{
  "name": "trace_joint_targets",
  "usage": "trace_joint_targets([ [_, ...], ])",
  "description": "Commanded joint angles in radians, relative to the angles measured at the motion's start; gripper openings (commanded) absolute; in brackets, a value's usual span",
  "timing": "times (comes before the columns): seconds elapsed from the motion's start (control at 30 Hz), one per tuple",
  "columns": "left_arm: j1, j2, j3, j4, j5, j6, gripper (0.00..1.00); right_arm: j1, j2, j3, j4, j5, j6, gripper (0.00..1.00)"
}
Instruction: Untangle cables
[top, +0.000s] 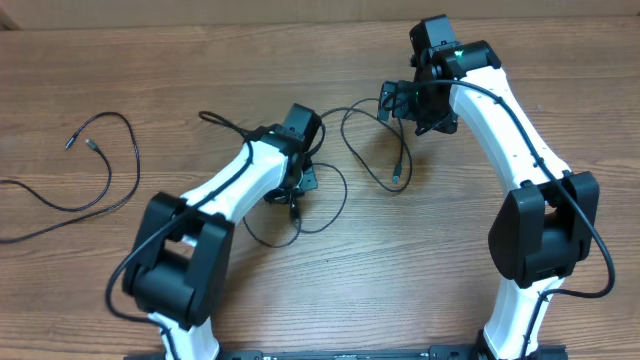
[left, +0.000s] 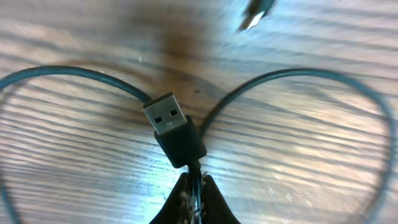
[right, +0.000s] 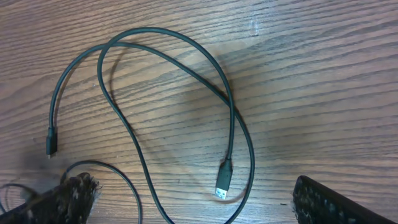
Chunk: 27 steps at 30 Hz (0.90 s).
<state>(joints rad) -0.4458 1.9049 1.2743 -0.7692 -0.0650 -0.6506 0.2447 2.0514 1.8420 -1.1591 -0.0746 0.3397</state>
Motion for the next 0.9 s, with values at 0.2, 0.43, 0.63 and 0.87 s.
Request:
trace_joint_targets([
  [0.2,-0.004,-0.063,-0.002,-0.019,-0.103,0.278,0.05,0.002,-0.009,0.005,0.005,-0.002,-0.003,1.0],
  [0.43,-0.006,-0.061,-0.012,-0.022,0.037,0.277,0.14,0.002,-0.009,0.005,0.005,-0.002,-0.003,1.0],
  [0.63,-0.006,-0.061,-0.036,-0.04,0.04,0.249,0.6,0.002,-0.009,0.005,0.005,-0.002,-0.003,1.0],
  [0.87,-0.008,-0.06,-0.135,0.0,0.04,0.136,0.61,0.002,-0.009,0.005,0.005,-0.002,-0.003,1.0],
])
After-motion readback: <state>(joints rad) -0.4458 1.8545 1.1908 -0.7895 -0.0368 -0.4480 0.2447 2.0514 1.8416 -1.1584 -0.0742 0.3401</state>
